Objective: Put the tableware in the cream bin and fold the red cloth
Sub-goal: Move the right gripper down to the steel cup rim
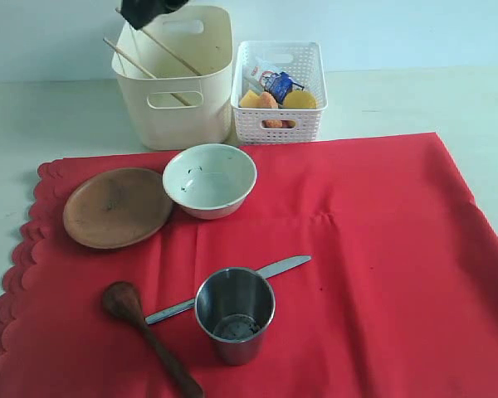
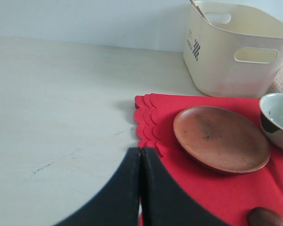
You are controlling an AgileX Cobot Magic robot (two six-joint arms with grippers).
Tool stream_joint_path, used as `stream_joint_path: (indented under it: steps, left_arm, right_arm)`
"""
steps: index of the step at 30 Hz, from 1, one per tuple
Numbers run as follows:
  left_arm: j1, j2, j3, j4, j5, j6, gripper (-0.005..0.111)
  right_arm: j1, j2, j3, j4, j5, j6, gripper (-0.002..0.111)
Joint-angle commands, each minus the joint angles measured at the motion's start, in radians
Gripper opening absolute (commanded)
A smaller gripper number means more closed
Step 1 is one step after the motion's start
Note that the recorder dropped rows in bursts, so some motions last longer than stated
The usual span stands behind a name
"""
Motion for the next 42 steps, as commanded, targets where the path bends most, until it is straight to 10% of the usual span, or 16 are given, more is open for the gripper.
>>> stream_joint_path:
  steps: [1,19,42]
  left_arm:
    - [0.003,-0.004,0.003,0.005,-0.01,-0.004,0.0]
    - [0.003,-0.004,0.003,0.005,-0.01,-0.004,0.0]
    - [0.003,-0.004,0.003,0.005,-0.01,-0.004,0.0]
  right_arm:
    - [0.0,-0.033,-0.005,-0.046,0.138,0.073,0.06]
    - [0.0,-0.047,0.007,-0.054,0.196,0.192,0.06]
    - [0.0,-0.171,0.47,-0.053,0.196,0.188,0.06]
